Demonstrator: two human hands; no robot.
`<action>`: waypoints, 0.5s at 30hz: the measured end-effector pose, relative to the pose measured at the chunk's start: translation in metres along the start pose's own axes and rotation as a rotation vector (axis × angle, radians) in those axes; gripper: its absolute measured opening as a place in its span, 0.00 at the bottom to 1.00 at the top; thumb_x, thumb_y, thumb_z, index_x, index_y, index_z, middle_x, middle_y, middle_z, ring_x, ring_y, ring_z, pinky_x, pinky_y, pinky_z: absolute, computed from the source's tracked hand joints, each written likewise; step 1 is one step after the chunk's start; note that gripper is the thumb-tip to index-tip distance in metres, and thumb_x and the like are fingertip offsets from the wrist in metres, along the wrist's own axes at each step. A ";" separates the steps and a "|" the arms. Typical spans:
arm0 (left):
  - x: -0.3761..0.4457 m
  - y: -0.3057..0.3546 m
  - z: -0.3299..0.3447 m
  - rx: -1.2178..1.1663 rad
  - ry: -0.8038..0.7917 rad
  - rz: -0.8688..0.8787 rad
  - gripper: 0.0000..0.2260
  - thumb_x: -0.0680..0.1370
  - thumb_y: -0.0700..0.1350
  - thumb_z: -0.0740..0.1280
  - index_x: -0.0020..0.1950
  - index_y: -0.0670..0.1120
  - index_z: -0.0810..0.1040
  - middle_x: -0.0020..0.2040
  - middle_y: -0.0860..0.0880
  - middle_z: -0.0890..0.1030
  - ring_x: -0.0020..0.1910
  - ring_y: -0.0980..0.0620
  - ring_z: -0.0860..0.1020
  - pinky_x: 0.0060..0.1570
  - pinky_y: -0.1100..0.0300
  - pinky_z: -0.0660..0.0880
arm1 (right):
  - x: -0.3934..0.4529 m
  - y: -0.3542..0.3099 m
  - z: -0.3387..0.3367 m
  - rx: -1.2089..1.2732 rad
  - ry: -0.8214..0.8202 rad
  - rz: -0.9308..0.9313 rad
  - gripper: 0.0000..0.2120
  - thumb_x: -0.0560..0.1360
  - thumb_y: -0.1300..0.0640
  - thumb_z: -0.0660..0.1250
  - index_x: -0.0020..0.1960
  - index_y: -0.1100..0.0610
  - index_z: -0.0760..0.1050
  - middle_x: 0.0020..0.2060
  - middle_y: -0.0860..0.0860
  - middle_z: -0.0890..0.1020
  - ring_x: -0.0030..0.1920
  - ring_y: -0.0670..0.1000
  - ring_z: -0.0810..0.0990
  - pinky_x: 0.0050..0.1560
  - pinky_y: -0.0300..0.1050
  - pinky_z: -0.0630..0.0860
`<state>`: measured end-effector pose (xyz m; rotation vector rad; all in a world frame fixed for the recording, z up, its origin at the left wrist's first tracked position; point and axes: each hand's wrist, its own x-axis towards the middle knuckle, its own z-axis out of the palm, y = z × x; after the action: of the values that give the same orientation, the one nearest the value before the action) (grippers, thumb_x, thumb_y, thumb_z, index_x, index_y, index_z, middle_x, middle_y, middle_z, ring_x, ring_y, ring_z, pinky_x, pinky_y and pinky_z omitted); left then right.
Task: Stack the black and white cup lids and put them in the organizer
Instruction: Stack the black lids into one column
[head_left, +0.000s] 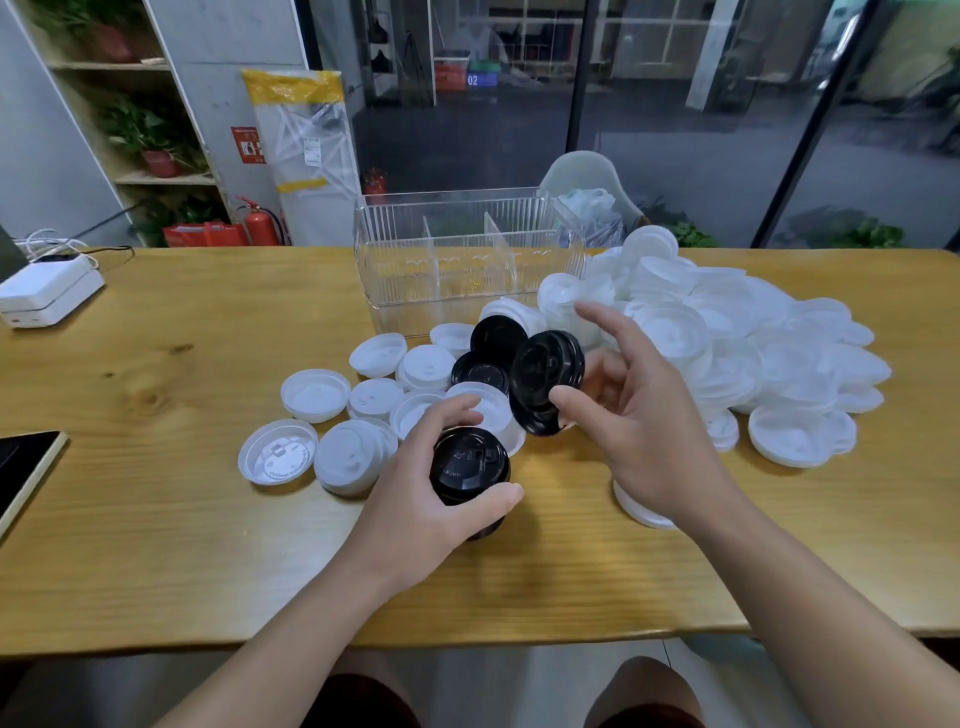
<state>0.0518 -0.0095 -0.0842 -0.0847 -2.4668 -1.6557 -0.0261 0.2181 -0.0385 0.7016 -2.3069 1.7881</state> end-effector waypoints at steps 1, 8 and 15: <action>-0.001 0.000 0.000 -0.016 0.000 0.001 0.37 0.73 0.50 0.85 0.77 0.65 0.72 0.72 0.64 0.78 0.71 0.60 0.78 0.69 0.58 0.74 | -0.003 -0.003 0.002 0.125 -0.066 0.034 0.29 0.81 0.66 0.73 0.79 0.50 0.71 0.45 0.58 0.85 0.45 0.58 0.86 0.55 0.50 0.83; -0.005 -0.005 0.003 -0.076 0.002 0.005 0.41 0.73 0.47 0.85 0.80 0.61 0.68 0.69 0.63 0.80 0.70 0.60 0.80 0.67 0.62 0.77 | -0.028 0.012 0.031 0.450 -0.270 0.293 0.23 0.82 0.66 0.71 0.74 0.52 0.79 0.45 0.57 0.79 0.43 0.52 0.78 0.51 0.49 0.76; -0.003 -0.011 0.002 -0.101 -0.040 0.007 0.36 0.73 0.47 0.85 0.75 0.58 0.71 0.66 0.56 0.84 0.66 0.53 0.83 0.64 0.58 0.80 | -0.039 0.010 0.036 0.129 -0.213 0.200 0.19 0.78 0.58 0.79 0.67 0.45 0.84 0.49 0.51 0.82 0.43 0.52 0.77 0.50 0.50 0.78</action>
<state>0.0534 -0.0113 -0.0955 -0.1396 -2.4073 -1.7924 0.0104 0.1965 -0.0724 0.7367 -2.4939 2.0563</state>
